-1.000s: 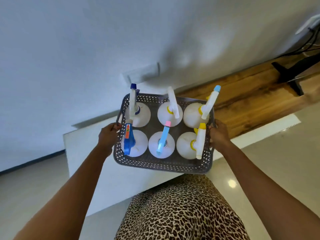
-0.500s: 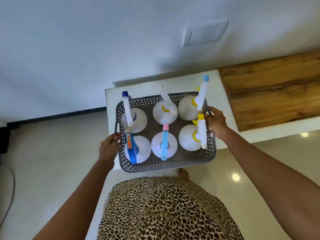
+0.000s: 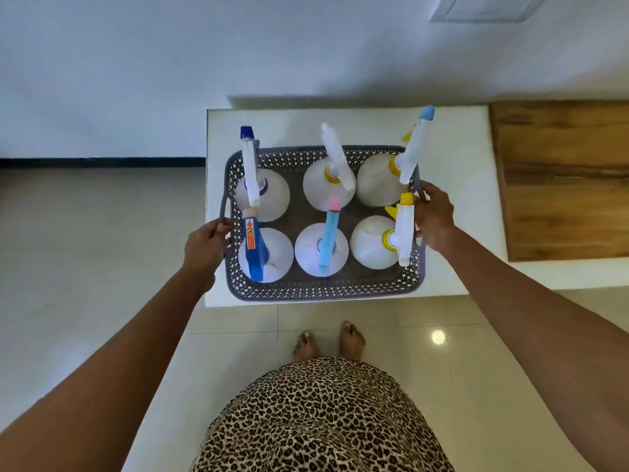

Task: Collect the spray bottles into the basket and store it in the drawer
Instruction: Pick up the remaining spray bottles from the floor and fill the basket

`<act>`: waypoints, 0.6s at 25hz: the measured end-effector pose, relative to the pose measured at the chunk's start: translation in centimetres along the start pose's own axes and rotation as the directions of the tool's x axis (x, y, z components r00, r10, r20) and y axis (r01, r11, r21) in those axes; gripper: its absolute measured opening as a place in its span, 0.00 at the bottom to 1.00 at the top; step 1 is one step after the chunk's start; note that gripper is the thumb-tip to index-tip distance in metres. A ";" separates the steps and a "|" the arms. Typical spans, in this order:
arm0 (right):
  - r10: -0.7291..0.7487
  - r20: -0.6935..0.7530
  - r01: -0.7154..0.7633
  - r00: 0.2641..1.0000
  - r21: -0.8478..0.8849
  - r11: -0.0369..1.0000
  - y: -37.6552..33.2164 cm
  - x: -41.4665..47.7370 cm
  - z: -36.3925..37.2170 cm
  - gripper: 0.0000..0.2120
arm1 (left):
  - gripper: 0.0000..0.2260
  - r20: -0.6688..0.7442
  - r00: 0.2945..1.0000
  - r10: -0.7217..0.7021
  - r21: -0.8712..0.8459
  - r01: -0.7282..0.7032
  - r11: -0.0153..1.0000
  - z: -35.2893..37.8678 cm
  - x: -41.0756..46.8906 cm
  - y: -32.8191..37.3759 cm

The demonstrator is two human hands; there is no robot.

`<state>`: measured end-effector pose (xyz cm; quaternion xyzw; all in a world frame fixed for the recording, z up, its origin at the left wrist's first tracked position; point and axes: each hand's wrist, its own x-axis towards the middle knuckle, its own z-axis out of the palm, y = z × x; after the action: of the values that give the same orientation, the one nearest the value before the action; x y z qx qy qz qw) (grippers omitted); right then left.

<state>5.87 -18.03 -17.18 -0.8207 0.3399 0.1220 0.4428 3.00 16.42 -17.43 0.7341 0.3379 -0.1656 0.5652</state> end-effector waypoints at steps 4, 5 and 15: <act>0.015 0.013 -0.016 1.000 0.058 0.998 0.4 0.7 0.5 0.15 | 0.08 -0.002 1.000 -0.010 0.009 0.010 1.000 0.5 0.5 -0.5; 0.014 0.011 -0.015 1.000 0.055 0.998 0.6 0.9 0.6 0.15 | 0.09 -0.009 1.000 -0.007 0.017 0.007 1.000 0.6 0.5 -0.6; 0.059 0.087 -0.069 0.994 0.123 0.990 2.0 0.4 -0.4 0.22 | 0.13 0.017 0.997 0.082 0.171 -0.083 0.982 0.8 0.1 -1.1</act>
<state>4.78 -19.26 -18.45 -0.7740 0.3544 0.1486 0.5032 2.42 15.84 -18.53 0.7926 0.2888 -0.1742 0.5080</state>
